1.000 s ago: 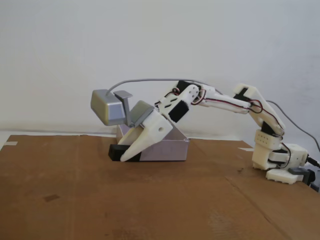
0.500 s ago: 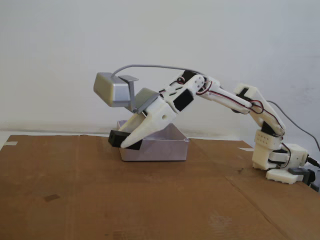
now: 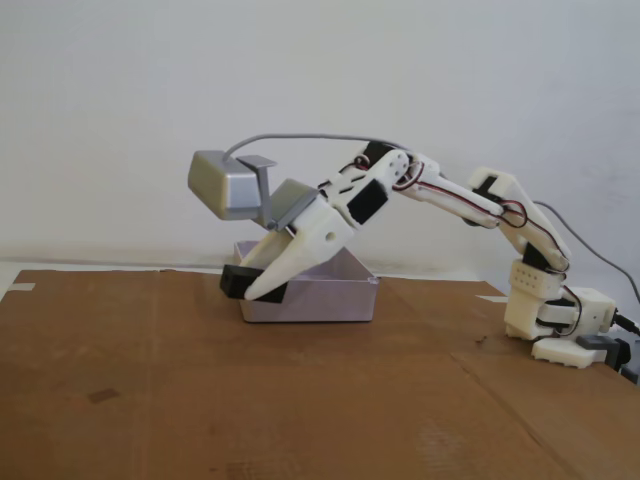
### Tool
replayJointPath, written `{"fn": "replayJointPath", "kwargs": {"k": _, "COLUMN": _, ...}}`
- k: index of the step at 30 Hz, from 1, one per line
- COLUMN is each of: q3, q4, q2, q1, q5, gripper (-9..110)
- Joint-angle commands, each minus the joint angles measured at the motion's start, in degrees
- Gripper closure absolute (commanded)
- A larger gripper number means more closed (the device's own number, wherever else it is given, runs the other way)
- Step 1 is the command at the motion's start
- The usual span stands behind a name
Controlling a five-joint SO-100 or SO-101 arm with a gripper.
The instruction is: Grasp a block and put it in the box.
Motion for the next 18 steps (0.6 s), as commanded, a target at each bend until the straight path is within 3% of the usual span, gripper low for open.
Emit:
{"fn": "replayJointPath", "kwargs": {"k": 1, "q3": -0.09, "q4": -0.44, "q2": 11.34, "q1": 0.62, "q5": -0.53, "gripper": 99}}
{"fn": "replayJointPath", "kwargs": {"k": 9, "q3": 20.39, "q4": -5.1, "q2": 24.52, "q1": 1.93, "q5": -0.53, "gripper": 99}}
{"fn": "replayJointPath", "kwargs": {"k": 18, "q3": 31.73, "q4": -10.02, "q2": 33.31, "q1": 6.06, "q5": -0.53, "gripper": 99}}
